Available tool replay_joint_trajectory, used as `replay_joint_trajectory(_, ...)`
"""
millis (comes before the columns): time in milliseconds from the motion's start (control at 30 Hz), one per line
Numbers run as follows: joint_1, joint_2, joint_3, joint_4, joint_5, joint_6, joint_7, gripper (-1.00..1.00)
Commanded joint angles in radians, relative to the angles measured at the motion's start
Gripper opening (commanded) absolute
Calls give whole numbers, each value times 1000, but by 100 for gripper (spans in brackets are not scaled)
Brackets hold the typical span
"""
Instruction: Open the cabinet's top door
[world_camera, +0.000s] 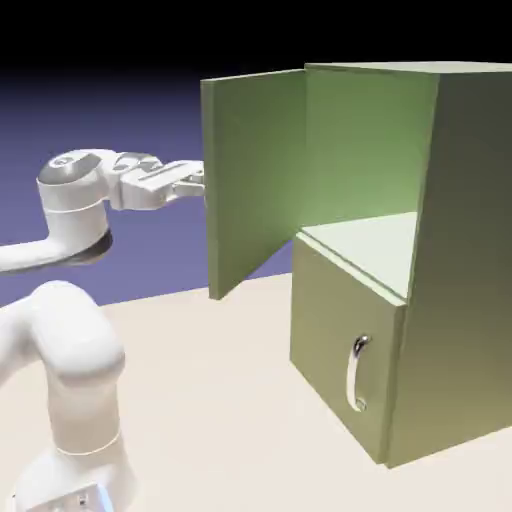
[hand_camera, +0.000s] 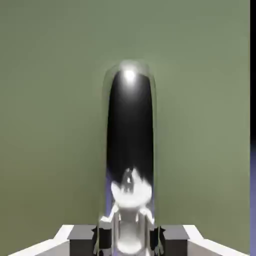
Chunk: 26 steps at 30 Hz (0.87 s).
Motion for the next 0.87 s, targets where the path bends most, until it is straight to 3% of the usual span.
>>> replay_joint_trajectory(0,-11,16,36,25,30,-38,4,-100)
replay_joint_trajectory(367,-298,169,380,403,288,-442,22,-100)
replay_joint_trajectory(800,-711,203,598,855,409,-807,-27,-100)
replay_joint_trajectory(833,-711,203,598,855,409,-807,-27,100)
